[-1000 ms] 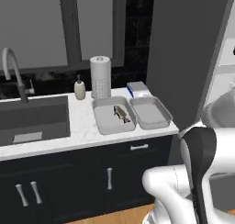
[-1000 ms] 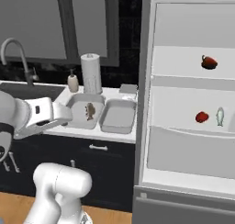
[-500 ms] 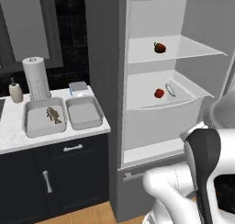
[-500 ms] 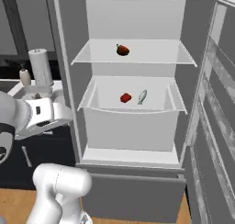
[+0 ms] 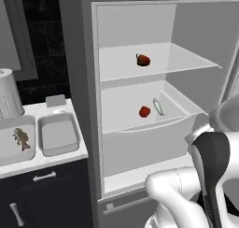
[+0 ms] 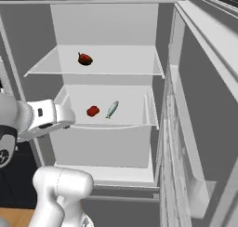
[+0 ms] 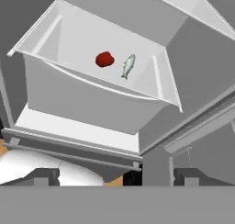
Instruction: Place one bell pepper and one fish in each tupperware on the nearby counter, to pack two identical lunches.
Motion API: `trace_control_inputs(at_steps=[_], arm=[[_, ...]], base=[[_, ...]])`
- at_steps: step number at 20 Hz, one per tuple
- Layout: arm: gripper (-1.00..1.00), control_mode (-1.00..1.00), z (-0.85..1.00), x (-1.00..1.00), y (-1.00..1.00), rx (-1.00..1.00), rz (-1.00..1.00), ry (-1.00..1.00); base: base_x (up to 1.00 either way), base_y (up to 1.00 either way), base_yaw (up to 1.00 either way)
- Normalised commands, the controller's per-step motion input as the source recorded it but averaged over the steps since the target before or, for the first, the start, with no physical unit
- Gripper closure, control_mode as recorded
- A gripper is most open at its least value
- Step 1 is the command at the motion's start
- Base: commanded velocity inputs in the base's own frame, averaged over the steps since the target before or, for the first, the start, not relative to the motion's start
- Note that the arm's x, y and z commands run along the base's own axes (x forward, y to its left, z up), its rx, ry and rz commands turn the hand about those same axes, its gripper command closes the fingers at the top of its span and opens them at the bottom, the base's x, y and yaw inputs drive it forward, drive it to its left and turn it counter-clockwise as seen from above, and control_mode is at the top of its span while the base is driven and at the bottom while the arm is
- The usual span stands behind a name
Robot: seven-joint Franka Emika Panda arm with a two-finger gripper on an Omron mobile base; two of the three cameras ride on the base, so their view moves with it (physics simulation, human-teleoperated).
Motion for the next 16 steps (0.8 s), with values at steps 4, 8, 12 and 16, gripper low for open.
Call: trace_control_inputs(at_steps=[4,8,12,16], arm=[[-1.00,1.00,0.00,0.00,0.00,0.00,0.00,0.00],[-1.00,-1.00,-0.11,0.14,-0.01,0.00,-0.03,0.00],[-1.00,-1.00,-0.10,0.17,0.00,0.00,0.00,-0.02],[-1.00,-1.00,0.15,0.01,0.06,0.02,0.00,-0.21]], base=[[0.83,0.14,-0.06],[0.09,0.00,-0.02],[0.00,0.00,0.00],[0.00,0.00,0.00]])
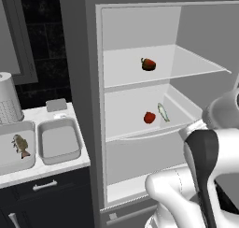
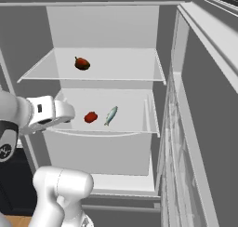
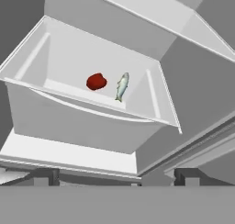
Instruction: Place one bell pepper and one fish in each tupperware on the nearby counter, to pack two identical lunches.
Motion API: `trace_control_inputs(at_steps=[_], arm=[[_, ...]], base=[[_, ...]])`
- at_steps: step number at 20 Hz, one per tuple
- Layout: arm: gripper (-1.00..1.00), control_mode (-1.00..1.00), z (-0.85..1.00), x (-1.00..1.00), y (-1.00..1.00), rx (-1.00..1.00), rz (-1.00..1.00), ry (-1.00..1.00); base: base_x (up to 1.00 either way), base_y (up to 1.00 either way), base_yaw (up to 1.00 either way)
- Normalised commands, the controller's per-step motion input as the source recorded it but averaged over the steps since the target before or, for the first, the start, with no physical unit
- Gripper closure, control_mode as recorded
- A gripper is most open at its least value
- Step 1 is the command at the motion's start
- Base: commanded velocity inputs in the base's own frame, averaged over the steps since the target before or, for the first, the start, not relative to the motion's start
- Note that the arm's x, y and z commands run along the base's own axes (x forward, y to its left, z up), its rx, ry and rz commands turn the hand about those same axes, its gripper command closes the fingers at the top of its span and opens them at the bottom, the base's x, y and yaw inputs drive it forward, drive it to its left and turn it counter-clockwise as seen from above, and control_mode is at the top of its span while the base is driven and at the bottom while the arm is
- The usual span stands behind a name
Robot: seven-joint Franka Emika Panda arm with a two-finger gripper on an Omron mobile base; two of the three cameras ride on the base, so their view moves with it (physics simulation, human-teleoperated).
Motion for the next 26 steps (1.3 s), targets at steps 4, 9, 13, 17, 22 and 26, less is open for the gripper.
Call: trace_control_inputs(at_steps=[4,9,13,17,22,26], arm=[[-1.00,-1.00,0.23,0.00,0.13,0.33,0.00,-0.14],[-1.00,-1.00,0.31,0.02,0.25,0.33,0.00,0.00],[-1.00,-1.00,0.68,0.16,0.08,0.01,0.00,0.10],[-1.00,-1.00,0.76,0.32,0.00,0.00,0.00,0.03],[-1.00,-1.00,0.22,0.68,0.00,0.00,0.00,0.07],[-1.00,-1.00,-0.10,0.74,0.06,0.00,0.00,0.04]], base=[[0.00,0.00,0.00],[0.00,0.00,0.00],[0.00,0.00,0.00],[0.00,0.00,0.00],[0.00,0.00,0.00],[0.00,0.00,0.00]])
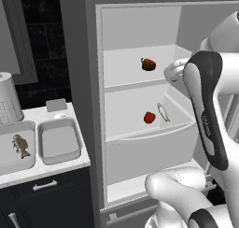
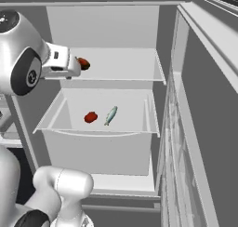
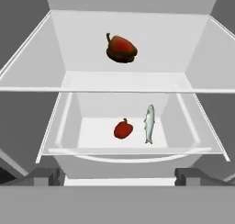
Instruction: Place one bell pepper and one fish in each tupperware on the nearby counter, to pack two identical lunches.
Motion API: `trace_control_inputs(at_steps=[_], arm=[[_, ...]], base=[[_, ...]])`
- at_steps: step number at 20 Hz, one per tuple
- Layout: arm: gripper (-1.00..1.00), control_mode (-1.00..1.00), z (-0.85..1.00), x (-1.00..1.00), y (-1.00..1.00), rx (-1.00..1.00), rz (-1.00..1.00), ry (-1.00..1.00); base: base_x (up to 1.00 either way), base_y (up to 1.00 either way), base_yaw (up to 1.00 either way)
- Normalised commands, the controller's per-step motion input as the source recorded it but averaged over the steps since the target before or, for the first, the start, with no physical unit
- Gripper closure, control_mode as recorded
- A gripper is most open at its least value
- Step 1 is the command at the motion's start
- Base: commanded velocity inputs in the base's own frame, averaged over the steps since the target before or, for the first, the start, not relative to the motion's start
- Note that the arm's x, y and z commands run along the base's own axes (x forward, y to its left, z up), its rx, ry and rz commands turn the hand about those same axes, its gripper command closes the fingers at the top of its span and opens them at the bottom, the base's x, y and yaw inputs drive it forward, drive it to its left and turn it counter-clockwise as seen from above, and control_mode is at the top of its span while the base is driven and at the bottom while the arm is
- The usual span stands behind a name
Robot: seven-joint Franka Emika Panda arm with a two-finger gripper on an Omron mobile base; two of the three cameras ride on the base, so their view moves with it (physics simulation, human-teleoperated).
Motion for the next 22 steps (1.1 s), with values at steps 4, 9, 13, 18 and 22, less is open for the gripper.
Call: trace_control_inputs(at_steps=[4,9,13,18,22], arm=[[-1.00,-1.00,-0.24,0.76,0.09,0.00,0.00,0.00],[-1.00,-1.00,-0.31,0.89,0.04,0.01,0.00,0.00],[-1.00,-1.00,-0.12,0.99,0.00,0.03,0.00,0.02],[-1.00,-1.00,-0.01,0.98,0.03,0.05,0.00,0.07],[-1.00,-1.00,-0.22,0.86,0.12,0.00,0.00,0.06]], base=[[0.00,0.00,0.00],[0.00,0.00,0.00],[0.00,0.00,0.00],[0.00,0.00,0.00],[0.00,0.00,0.00]])
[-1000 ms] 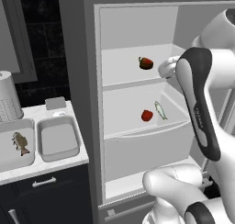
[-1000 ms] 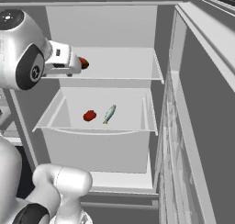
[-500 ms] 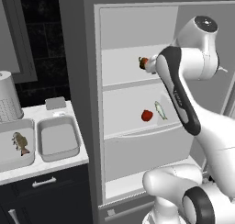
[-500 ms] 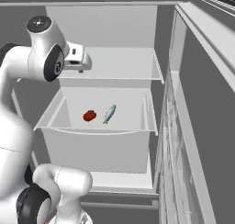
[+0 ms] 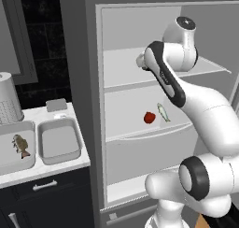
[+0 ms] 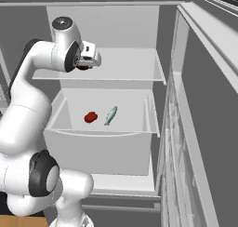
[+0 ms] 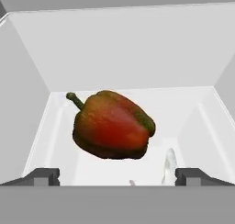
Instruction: Place one bell pepper and one fish in each tupperware on the nearby counter, to pack two identical lunches.
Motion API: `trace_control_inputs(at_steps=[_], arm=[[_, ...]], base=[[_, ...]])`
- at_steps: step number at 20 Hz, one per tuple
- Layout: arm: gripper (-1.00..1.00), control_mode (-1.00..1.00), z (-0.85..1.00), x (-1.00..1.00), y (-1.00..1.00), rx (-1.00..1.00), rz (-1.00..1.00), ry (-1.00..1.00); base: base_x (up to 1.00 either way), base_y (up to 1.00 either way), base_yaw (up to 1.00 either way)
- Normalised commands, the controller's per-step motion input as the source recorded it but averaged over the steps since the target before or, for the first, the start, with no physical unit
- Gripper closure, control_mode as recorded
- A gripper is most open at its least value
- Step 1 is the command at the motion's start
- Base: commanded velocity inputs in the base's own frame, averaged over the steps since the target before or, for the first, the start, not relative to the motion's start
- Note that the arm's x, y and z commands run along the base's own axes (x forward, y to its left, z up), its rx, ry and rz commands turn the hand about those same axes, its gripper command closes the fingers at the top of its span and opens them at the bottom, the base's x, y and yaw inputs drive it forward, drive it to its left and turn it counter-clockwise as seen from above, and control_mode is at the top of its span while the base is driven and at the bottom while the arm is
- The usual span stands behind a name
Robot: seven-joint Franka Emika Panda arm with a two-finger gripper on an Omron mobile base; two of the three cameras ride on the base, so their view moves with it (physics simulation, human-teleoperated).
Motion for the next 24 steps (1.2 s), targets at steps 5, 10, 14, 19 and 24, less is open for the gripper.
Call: trace_control_inputs(at_steps=[5,10,14,19,24], arm=[[-1.00,-1.00,-0.31,0.74,0.07,0.00,0.00,0.02],[-1.00,-1.00,-0.18,0.55,0.00,0.00,0.00,0.00],[1.00,-1.00,-0.54,0.03,0.16,-0.04,0.00,-0.01],[1.00,-1.00,-0.95,-0.47,0.19,-0.10,0.00,-0.04],[1.00,-1.00,-0.27,-0.52,-0.01,-0.01,0.00,-0.25]], base=[[0.00,0.00,0.00],[0.00,0.00,0.00],[0.00,0.00,0.00],[0.00,0.00,0.00],[0.00,0.00,0.00]])
